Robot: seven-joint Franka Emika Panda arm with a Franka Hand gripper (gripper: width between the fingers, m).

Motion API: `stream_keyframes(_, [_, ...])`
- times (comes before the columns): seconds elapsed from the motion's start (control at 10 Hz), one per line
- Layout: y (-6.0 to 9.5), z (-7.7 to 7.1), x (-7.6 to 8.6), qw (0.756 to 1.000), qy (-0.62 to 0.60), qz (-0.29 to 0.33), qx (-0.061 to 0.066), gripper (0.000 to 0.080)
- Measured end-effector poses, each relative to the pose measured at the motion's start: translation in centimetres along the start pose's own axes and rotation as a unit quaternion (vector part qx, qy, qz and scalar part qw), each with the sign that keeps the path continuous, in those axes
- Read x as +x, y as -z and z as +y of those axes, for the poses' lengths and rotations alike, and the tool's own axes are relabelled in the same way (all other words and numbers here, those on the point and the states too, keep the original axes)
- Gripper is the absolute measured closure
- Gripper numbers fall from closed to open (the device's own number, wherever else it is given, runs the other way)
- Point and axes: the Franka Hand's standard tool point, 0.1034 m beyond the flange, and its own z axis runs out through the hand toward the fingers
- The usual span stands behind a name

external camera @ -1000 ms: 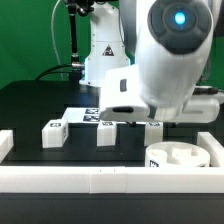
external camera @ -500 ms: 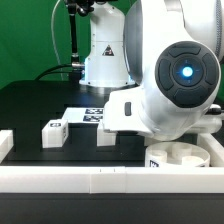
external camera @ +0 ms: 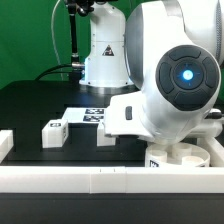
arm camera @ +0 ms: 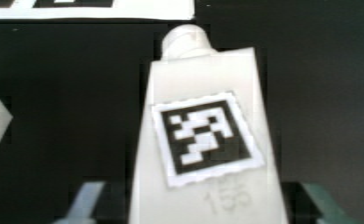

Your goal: Assemble stool

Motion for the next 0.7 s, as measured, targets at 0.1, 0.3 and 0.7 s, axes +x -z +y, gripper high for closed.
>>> stream_keyframes(0.1, [0.0,0.0,0.0,1.000,0.000,0.000,0.000,0.0474])
stream_keyframes(0.3, [0.5,-0.2,-0.1,1.000,0.002,0.005,-0.001,0.0474])
stream_keyframes(0.7, [4.2,-0.4,-2.9,0.999,0.036,0.019,-0.003,0.0472])
